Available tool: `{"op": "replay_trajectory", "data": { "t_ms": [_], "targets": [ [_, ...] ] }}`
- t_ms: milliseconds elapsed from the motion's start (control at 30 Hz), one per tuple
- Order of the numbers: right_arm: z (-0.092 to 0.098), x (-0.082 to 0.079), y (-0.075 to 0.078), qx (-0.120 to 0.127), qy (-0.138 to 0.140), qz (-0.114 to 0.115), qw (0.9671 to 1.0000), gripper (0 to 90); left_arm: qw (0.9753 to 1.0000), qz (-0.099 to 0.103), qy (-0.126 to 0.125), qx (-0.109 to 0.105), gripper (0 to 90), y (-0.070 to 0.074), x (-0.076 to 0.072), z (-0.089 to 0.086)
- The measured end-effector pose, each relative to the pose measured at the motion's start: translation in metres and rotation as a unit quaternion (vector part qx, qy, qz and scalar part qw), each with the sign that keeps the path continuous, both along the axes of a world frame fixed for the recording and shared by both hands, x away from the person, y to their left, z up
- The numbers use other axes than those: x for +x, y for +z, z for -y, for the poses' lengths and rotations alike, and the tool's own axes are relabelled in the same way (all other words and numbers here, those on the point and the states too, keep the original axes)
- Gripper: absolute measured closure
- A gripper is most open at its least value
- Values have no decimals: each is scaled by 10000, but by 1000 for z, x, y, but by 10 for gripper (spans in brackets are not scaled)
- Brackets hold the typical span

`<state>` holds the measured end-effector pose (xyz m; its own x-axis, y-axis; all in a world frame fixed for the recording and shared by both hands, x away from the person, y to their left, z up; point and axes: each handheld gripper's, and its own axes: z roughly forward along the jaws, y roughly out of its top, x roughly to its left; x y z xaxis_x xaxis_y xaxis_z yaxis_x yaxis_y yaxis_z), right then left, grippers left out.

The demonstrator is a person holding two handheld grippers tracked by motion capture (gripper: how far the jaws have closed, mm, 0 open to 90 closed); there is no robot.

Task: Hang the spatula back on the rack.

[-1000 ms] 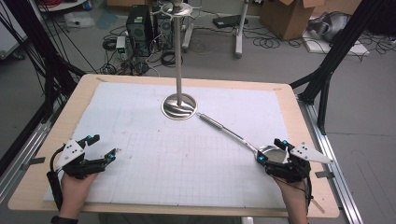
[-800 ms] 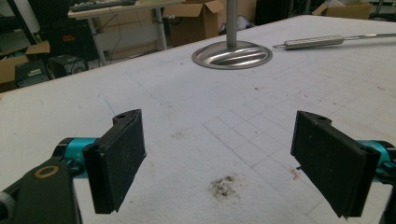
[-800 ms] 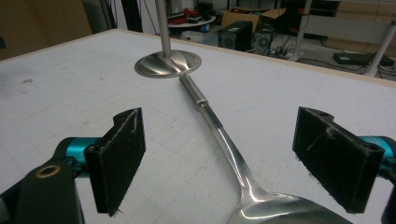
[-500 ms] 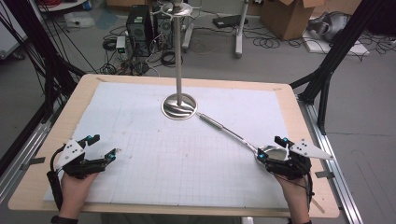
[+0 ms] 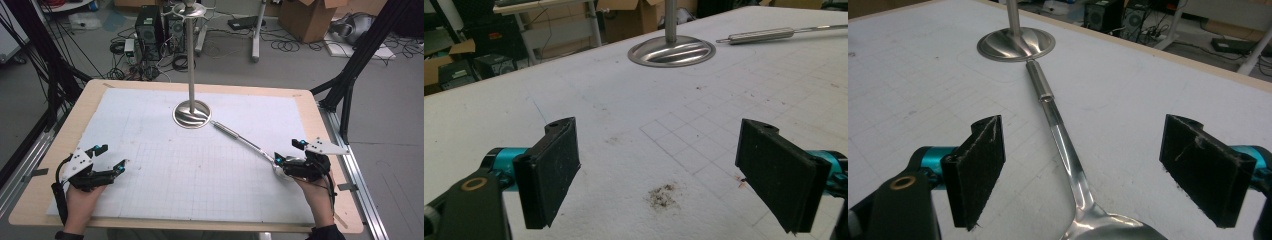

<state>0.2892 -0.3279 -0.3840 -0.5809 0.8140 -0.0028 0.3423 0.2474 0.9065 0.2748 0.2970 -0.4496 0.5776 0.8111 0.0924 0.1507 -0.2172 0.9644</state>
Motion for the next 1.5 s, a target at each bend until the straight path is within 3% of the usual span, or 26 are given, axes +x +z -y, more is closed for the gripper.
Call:
{"op": "replay_trajectory", "data": {
  "t_ms": [200, 400, 667, 767, 933, 1067, 1133, 1267, 1300, 1367, 1500],
  "targets": [
    [-12, 17, -1, -286, 205, -266, 9990, 175, 10000, -19, -2, -10, 180, 0, 0, 0],
    [-26, 38, -4, -678, 453, -561, 9951, 182, 10000, -37, 6, 11, 180, 0, 1, 1],
    [-37, 57, -10, -858, 623, -840, 9908, 221, 10000, -43, -18, 8, 180, 0, 1, 0],
    [-39, 66, -17, -1011, 588, -1148, 9865, 231, 10000, -58, -12, 31, 182, 0, 1, 0],
    [-41, 74, -23, -1066, 616, -1366, 9829, 246, 10000, -55, -19, 29, 182, 0, 1, 0],
    [-45, 80, -27, -1204, 663, -1574, 9779, 243, 10000, -61, -30, -6, 182, 0, 1, 0],
    [-46, 81, -28, -1249, 665, -1534, 9780, 244, 10000, -64, -29, -11, 182, 0, 1, 0],
    [-48, 85, -34, -1376, 704, -1652, 9741, 247, 10000, -64, -32, 4, 183, 0, 1, 0],
    [-49, 87, -39, -1450, 734, -1808, 9700, 250, 10000, -67, -31, 6, 183, 0, 1, 0],
    [-49, 88, -41, -1522, 745, -1926, 9665, 265, 10000, -78, -35, 15, 183, 0, 1, 0],
    [-49, 90, -43, -1552, 795, -2025, 9636, 339, 10000, -72, -30, 11, 184, 0, 2, 0]
  ]
}}
